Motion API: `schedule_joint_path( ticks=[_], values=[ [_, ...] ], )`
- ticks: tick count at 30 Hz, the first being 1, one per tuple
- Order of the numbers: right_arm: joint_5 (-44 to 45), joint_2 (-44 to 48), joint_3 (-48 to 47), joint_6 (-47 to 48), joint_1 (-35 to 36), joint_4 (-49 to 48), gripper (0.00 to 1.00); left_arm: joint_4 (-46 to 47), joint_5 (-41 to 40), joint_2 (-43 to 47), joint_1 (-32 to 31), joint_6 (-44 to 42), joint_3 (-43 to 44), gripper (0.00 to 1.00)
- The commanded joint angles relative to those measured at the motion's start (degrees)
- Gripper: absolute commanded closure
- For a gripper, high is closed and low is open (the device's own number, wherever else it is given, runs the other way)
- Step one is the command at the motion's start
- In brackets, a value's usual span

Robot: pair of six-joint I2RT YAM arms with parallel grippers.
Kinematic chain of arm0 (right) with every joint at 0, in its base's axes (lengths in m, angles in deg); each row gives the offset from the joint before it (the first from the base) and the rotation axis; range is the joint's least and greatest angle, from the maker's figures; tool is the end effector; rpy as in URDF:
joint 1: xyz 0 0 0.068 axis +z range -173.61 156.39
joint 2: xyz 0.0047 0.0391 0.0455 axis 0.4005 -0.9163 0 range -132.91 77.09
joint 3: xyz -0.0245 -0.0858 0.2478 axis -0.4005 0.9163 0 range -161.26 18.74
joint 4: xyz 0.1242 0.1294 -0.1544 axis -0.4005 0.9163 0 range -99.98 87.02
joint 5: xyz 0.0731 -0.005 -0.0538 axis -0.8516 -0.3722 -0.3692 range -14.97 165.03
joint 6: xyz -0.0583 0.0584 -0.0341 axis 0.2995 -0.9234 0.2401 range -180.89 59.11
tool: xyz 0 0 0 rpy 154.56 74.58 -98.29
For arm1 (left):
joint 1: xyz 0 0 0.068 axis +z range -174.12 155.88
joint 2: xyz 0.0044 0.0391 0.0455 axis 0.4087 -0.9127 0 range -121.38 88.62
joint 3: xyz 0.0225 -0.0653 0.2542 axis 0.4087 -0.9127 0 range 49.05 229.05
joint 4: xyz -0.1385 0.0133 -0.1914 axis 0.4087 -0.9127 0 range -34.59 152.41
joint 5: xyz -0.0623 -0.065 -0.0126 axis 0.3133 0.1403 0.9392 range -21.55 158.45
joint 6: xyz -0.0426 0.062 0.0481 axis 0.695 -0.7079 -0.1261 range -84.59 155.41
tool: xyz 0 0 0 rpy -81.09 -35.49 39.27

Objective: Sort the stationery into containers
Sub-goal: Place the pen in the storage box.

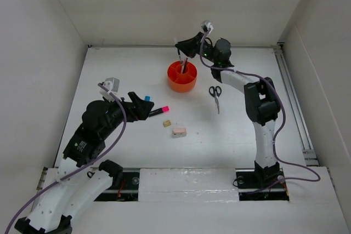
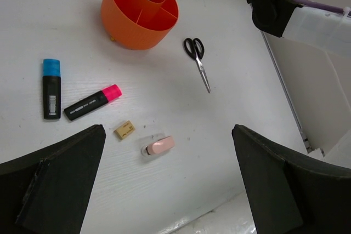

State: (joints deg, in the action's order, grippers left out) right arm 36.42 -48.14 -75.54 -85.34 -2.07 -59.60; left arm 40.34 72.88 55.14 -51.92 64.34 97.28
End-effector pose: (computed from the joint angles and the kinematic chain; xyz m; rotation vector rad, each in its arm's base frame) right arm 0.4596 0.2349 0.3039 -0.5828 1.2752 1.0921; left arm 0.1350 -0.0781 0.3478 0.0425 1.7637 -0.7970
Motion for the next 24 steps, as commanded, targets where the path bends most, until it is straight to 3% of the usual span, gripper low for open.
schedule_joint_path(
  ticks=[1, 24],
  values=[
    [-2.3, -0.6, 0.9, -1.5, 0.2, -6.9, 1.00, 3.2, 1.6, 0.5, -0.2, -1.3, -0.2, 0.00],
    [-1.1, -5.1, 5.0, -5.6, 0.2, -11.0, 0.98, 3.8, 3.9, 2.3, -0.2, -1.9, -0.2, 0.00]
  ],
)
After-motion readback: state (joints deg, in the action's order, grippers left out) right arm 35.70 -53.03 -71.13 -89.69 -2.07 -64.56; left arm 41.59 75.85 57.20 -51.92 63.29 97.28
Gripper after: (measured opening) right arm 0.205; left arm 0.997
